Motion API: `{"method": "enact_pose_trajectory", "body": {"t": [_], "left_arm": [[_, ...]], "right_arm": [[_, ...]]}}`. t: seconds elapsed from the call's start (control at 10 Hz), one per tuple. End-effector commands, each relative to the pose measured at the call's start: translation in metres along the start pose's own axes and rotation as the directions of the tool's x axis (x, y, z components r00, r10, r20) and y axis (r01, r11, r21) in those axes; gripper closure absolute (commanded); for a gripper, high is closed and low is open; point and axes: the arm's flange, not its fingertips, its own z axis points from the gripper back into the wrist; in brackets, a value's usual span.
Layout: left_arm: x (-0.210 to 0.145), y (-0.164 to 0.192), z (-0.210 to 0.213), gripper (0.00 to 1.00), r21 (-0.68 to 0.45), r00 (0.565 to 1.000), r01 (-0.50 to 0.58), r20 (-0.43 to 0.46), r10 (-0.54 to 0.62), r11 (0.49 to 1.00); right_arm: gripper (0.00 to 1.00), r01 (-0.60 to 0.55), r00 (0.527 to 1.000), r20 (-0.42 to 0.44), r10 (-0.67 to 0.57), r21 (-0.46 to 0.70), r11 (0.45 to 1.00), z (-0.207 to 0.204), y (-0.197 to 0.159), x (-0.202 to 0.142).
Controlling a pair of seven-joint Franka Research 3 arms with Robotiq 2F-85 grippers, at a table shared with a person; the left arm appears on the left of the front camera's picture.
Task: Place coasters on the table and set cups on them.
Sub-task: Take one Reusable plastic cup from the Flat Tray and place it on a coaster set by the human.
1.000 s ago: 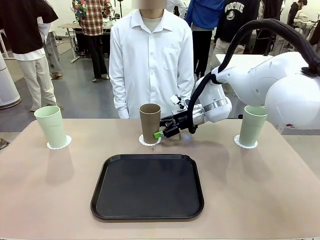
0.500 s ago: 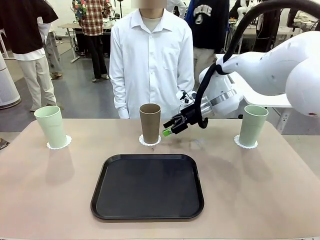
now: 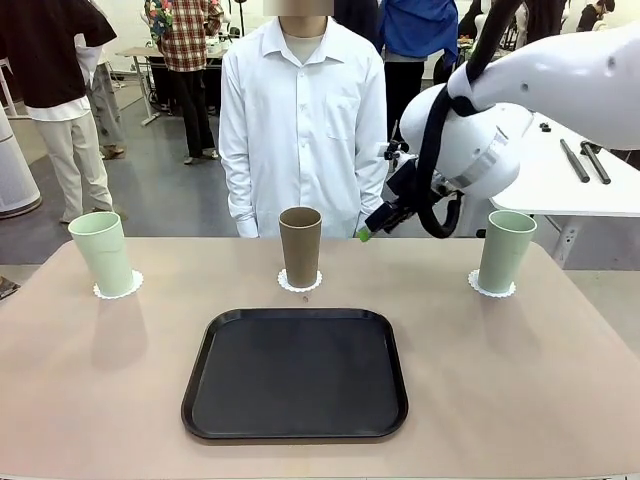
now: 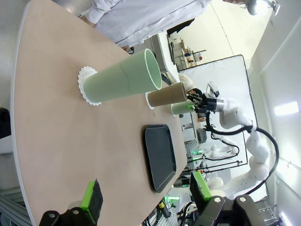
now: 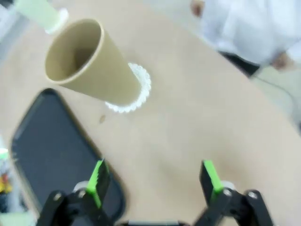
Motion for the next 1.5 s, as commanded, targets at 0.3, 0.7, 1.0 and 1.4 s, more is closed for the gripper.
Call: {"method": "enact_pose_trajectory", "body": {"t": [0.3,0.7,1.0,1.4], "left_arm": [[-0.001,-0.002,0.001,0.0,0.0,1.0,0.003,0.004,-0.003,1.0],[-0.001,-0.002,0.001,0.0,0.0,1.0,0.003,0.004,-0.003,1.0],[-0.001,-0.002,0.001,0.0,0.0,1.0,0.003,0.004,-0.003,1.0],[-0.001,-0.002,0.001,0.0,0.0,1.0,0.003,0.004,-0.003,1.0]], "right_arm": [[0.0,0.156,0.904,-0.385,-0.186,-0.107,0.982,0.066,0.119,0.096],[0.0,0.251,0.833,-0.456,-0.314,-0.195,0.948,0.052,0.136,0.104],[0.0,0.181,0.865,-0.441,-0.24,-0.172,0.968,0.069,0.155,0.096],[0.0,0.181,0.865,-0.441,-0.24,-0.172,0.968,0.069,0.155,0.096]]}}
